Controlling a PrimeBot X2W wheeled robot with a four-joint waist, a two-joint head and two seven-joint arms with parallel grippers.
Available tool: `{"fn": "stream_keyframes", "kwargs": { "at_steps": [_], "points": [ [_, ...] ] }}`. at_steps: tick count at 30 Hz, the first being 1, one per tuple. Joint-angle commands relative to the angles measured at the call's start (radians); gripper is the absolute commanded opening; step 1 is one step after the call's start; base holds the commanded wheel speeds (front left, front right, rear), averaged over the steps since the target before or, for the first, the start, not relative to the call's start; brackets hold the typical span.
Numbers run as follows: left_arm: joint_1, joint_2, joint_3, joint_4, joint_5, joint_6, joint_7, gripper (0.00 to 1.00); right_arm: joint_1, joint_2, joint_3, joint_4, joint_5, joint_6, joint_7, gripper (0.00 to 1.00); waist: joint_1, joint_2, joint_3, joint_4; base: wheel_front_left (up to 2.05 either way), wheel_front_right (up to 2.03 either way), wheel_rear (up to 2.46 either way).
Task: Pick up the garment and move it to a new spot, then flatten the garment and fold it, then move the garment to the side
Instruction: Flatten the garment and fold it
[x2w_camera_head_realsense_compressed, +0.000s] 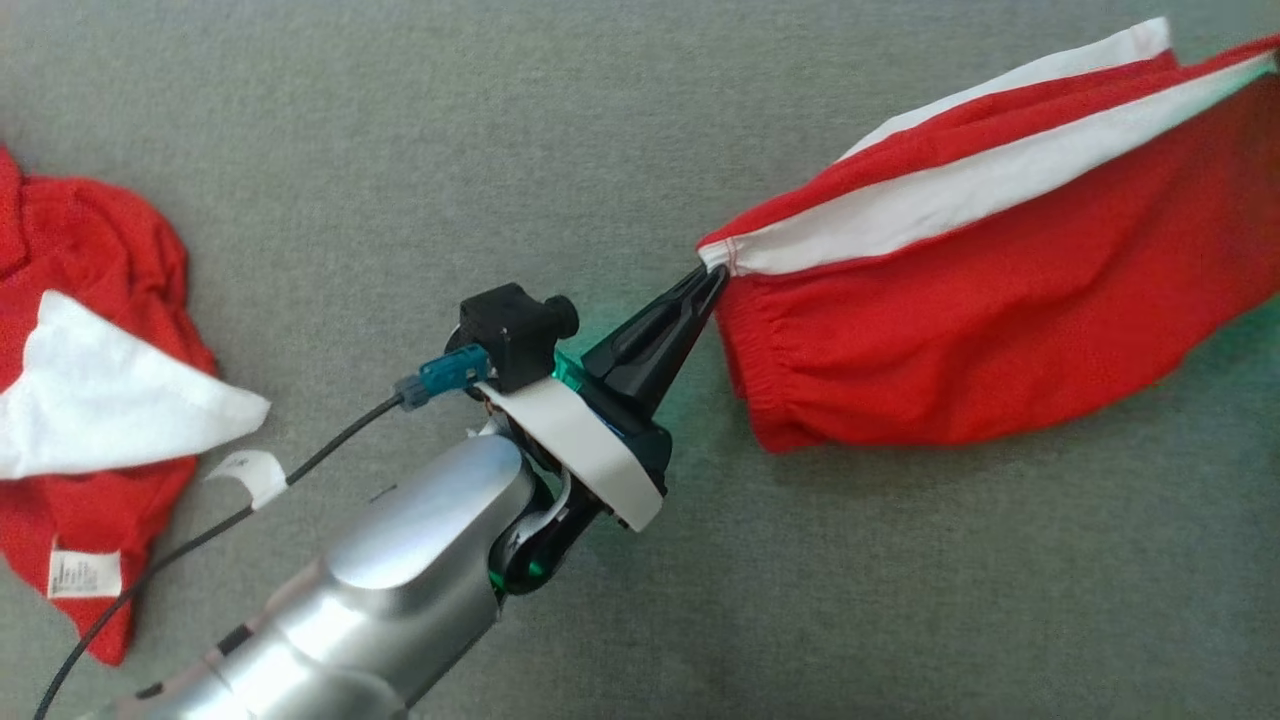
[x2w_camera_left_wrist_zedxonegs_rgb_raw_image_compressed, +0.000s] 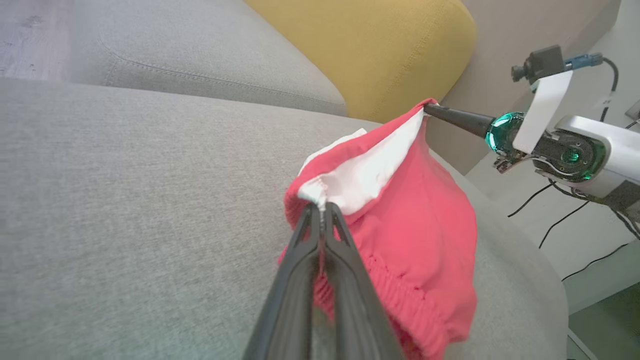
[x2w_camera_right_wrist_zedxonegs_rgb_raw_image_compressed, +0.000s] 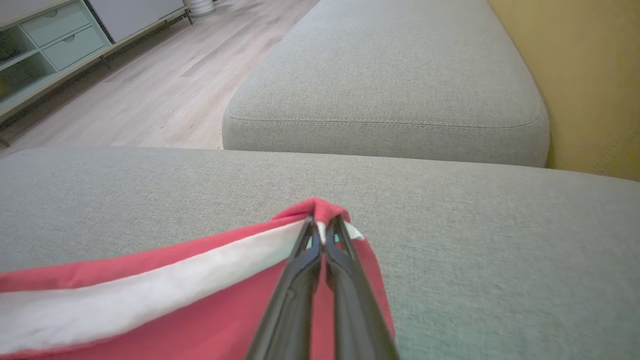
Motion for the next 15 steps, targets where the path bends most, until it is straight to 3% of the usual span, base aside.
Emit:
{"fn": "stream_keyframes", "kwargs": {
  "at_steps": [1, 4, 5, 6, 7, 8, 13, 15],
  "points": [
    [-0.032, 0.011, 0.023, -0.019, -0.011, -0.006, -0.013, 0.0, -0.007, -0.042, 0.008, -0.014, 0.009, 0.007, -0.011, 0.0, -0.0002, 0.0, 0.012, 0.012, 0.0, 0.0, 0.0],
    [-0.052, 0.012, 0.006, 0.001, -0.018, -0.006, -0.031, 0.0, -0.051, -0.04, 0.054, 0.031, 0.029, 0.007, -0.026, 0.0, -0.0002, 0.0, 0.02, 0.021, 0.0, 0.0, 0.0],
    [-0.057, 0.012, 0.003, 0.007, -0.022, -0.006, -0.038, 0.03, -0.063, -0.037, 0.067, 0.044, 0.037, 0.007, -0.033, 0.07, -0.0002, 0.0, 0.021, 0.023, 0.0, 0.0, 0.0],
    [-0.06, 0.011, 0.002, 0.014, -0.027, -0.006, -0.043, 0.27, -0.074, -0.035, 0.079, 0.058, 0.044, 0.007, -0.04, 0.28, -0.0002, 0.0, 0.022, 0.025, 0.0, 0.0, 0.0],
    [-0.064, 0.01, 0.0, 0.02, -0.03, -0.006, -0.047, 0.74, -0.084, -0.033, 0.092, 0.071, 0.049, 0.007, -0.049, 0.71, -0.0002, 0.0, 0.022, 0.026, 0.0, 0.0, 0.0],
    [-0.067, 0.009, 0.001, 0.027, -0.033, -0.006, -0.053, 1.0, -0.093, -0.029, 0.104, 0.082, 0.057, 0.007, -0.06, 1.0, -0.0002, 0.0, 0.022, 0.027, 0.0, 0.0, 0.0],
    [-0.057, 0.006, 0.006, 0.057, -0.028, -0.005, -0.082, 1.0, -0.09, -0.02, 0.149, 0.115, 0.106, 0.007, -0.139, 1.0, -0.0002, 0.0, -0.004, 0.023, 0.0, 0.0, 0.0],
    [-0.037, 0.005, 0.027, 0.064, -0.007, 0.017, -0.095, 1.0, -0.06, -0.025, 0.163, 0.111, 0.132, 0.007, -0.172, 1.0, -0.0002, 0.0, -0.023, 0.017, 0.0, 0.0, 0.0]
  ]
}}
